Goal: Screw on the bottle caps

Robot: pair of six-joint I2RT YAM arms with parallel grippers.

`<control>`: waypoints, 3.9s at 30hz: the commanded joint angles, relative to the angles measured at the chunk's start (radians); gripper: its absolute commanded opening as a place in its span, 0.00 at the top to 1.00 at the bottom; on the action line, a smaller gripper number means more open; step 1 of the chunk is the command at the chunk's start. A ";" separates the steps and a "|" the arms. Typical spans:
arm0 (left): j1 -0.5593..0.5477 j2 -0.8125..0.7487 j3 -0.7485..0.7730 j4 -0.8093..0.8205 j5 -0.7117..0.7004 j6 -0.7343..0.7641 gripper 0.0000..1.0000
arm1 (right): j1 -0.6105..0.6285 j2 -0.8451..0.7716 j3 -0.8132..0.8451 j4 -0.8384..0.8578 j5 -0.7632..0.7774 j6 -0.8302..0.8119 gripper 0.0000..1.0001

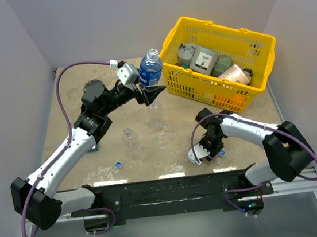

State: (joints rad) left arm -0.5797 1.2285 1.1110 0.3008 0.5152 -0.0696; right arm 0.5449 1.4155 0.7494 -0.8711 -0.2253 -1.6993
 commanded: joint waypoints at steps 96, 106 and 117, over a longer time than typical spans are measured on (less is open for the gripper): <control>-0.434 0.026 -0.539 0.256 -0.285 0.309 1.00 | -0.016 -0.331 0.752 -0.542 -0.514 0.191 1.00; -0.433 0.031 -0.540 0.270 -0.288 0.309 1.00 | -0.005 -0.294 0.749 -0.542 -0.520 0.136 1.00; -0.428 0.051 -0.534 0.268 -0.293 0.263 1.00 | 0.076 -0.355 0.694 -0.542 -0.497 0.073 1.00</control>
State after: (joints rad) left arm -1.0138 1.2705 0.5331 0.5289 0.2306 0.2092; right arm 0.5922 1.0840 1.4624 -1.3540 -0.7010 -1.5852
